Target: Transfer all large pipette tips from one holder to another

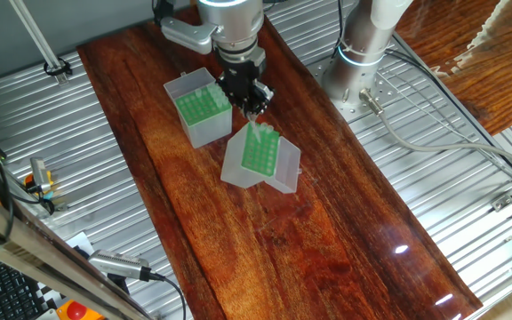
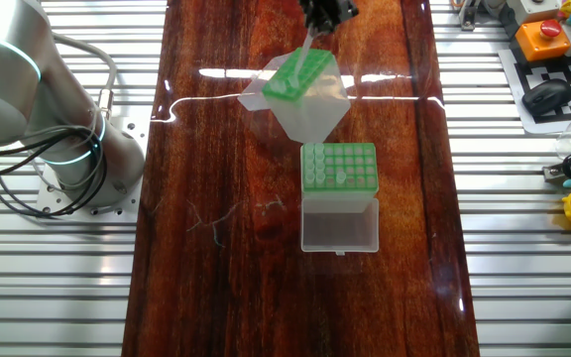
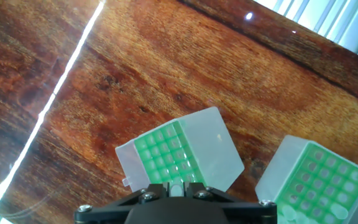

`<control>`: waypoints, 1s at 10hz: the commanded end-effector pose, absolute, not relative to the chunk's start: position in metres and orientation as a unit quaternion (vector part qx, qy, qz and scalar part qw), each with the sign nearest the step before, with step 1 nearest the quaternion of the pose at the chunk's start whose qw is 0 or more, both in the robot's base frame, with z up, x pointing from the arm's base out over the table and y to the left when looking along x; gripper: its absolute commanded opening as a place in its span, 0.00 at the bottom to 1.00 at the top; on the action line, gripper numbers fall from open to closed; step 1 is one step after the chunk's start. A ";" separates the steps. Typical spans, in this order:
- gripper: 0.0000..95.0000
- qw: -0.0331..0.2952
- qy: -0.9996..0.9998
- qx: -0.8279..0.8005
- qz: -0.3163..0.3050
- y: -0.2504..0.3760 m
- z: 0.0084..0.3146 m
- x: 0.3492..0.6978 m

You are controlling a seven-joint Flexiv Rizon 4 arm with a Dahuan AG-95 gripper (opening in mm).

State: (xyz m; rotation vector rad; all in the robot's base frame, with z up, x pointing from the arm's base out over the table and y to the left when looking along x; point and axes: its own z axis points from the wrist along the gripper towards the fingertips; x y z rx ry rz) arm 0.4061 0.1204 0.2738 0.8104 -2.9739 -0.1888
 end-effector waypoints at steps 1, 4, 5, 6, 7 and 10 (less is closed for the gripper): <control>0.00 0.035 -0.963 0.261 -0.061 0.125 0.280 0.409; 0.00 0.037 -0.964 0.254 -0.061 0.131 0.282 0.415; 0.00 0.036 -0.964 0.257 -0.061 0.131 0.283 0.415; 0.00 0.038 -0.963 0.258 -0.062 0.131 0.284 0.415; 0.00 0.043 -0.963 0.257 -0.063 0.135 0.290 0.414; 0.00 0.049 -0.963 0.258 -0.063 0.139 0.300 0.412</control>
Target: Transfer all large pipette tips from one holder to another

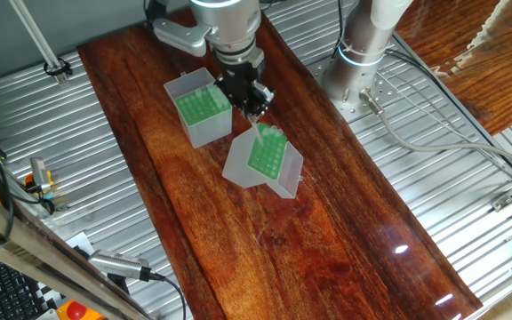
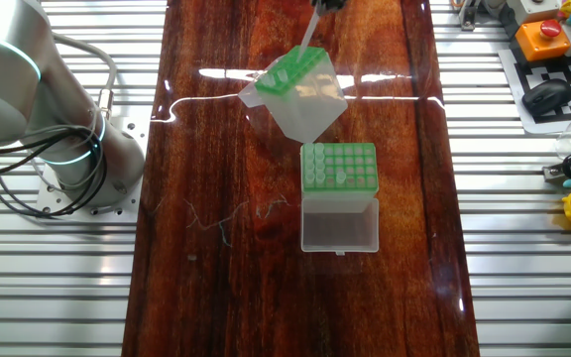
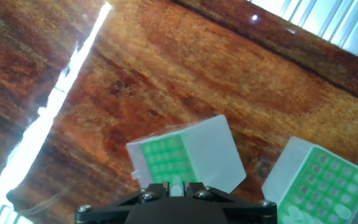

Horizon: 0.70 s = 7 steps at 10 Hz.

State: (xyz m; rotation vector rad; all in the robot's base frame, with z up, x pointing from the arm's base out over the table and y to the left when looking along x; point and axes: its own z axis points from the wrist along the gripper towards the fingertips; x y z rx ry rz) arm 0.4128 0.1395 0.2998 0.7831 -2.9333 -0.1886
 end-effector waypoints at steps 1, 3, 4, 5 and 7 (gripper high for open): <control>0.00 0.050 -0.962 0.260 -0.063 0.141 0.304 0.411; 0.00 0.053 -0.961 0.266 -0.063 0.150 0.308 0.408; 0.00 0.050 -0.962 0.261 -0.061 0.162 0.305 0.403; 0.00 0.051 -0.964 0.257 -0.056 0.174 0.301 0.395; 0.00 0.054 -0.965 0.252 -0.044 0.174 0.301 0.395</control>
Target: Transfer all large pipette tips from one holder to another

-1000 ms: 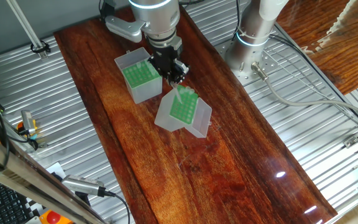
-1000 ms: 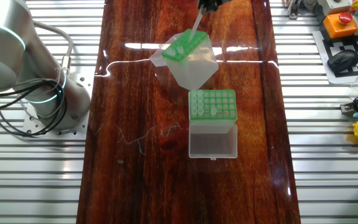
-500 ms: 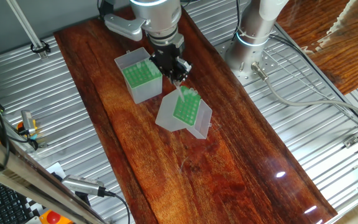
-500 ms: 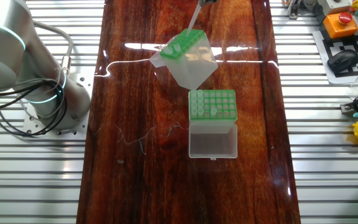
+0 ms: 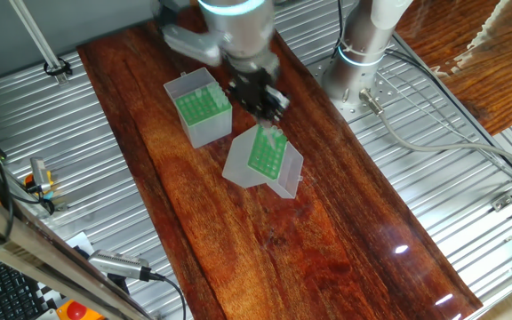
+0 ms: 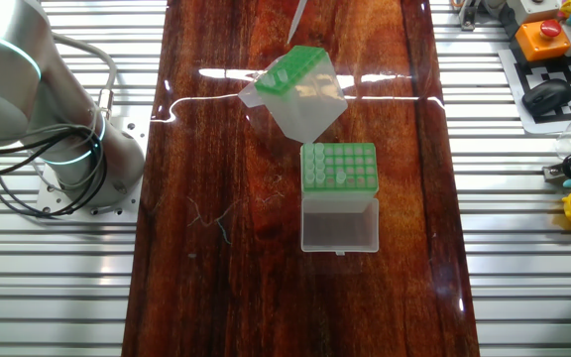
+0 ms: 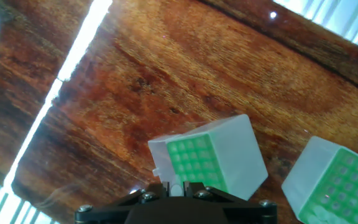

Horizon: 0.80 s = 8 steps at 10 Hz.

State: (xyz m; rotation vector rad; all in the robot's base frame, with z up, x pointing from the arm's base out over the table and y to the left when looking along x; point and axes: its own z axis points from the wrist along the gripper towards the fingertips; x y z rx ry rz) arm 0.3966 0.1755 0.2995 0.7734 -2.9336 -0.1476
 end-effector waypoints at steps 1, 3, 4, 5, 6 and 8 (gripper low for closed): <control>0.00 0.054 -0.966 0.248 -0.042 0.174 0.301 0.395; 0.00 0.050 -0.966 0.250 -0.035 0.174 0.301 0.395; 0.00 0.048 -0.962 0.264 -0.038 0.174 0.301 0.395; 0.00 0.049 -0.957 0.284 -0.040 0.166 0.303 0.400; 0.00 0.051 -0.953 0.297 -0.041 0.156 0.306 0.408; 0.00 0.050 -0.948 0.313 -0.038 0.141 0.305 0.414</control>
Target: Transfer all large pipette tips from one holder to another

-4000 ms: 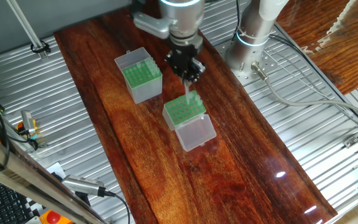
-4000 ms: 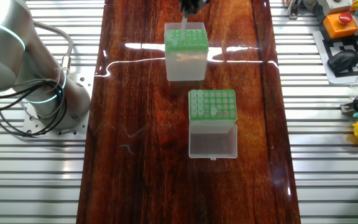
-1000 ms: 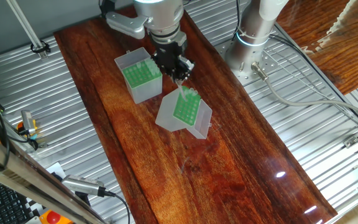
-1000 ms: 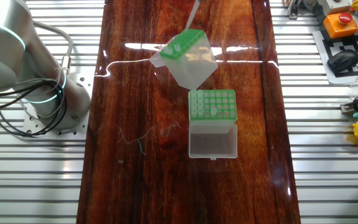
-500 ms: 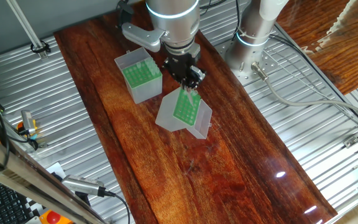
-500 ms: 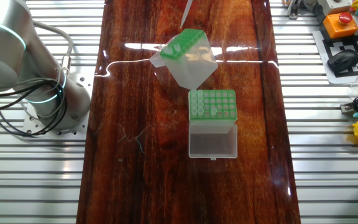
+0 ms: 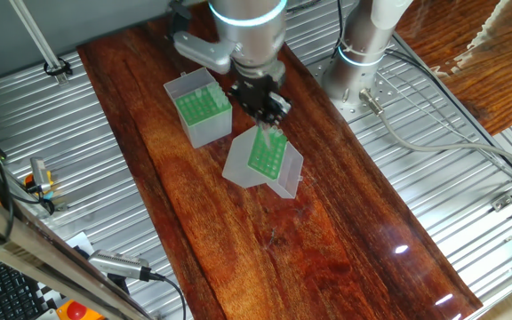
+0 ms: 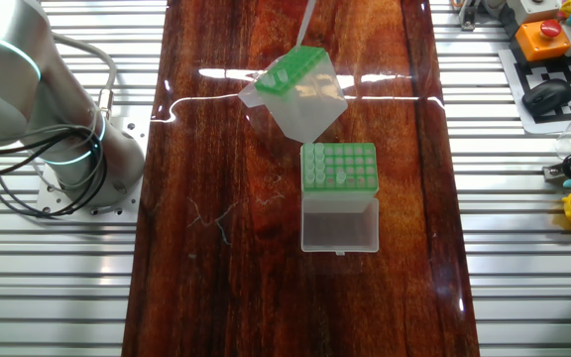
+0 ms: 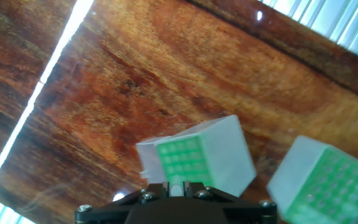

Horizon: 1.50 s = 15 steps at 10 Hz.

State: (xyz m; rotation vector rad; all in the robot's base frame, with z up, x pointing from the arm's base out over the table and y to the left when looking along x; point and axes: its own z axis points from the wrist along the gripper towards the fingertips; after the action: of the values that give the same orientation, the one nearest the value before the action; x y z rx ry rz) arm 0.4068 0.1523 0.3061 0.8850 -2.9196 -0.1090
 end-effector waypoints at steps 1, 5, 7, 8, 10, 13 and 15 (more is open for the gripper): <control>0.00 0.048 -0.947 0.316 -0.037 0.136 0.304 0.413; 0.00 0.054 -0.956 0.288 -0.031 0.134 0.302 0.414; 0.00 0.055 -0.963 0.264 -0.017 0.136 0.303 0.410; 0.00 0.047 -0.964 0.259 -0.015 0.126 0.305 0.412; 0.00 0.046 -0.946 0.320 -0.019 0.068 0.305 0.435; 0.00 0.043 -0.940 0.338 -0.029 0.058 0.305 0.439; 0.00 0.040 -0.957 0.288 -0.023 0.058 0.305 0.439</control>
State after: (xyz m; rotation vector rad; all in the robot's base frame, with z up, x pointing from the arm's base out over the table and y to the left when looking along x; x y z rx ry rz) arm 0.4396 0.0597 0.3050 0.9069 -2.9133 -0.0079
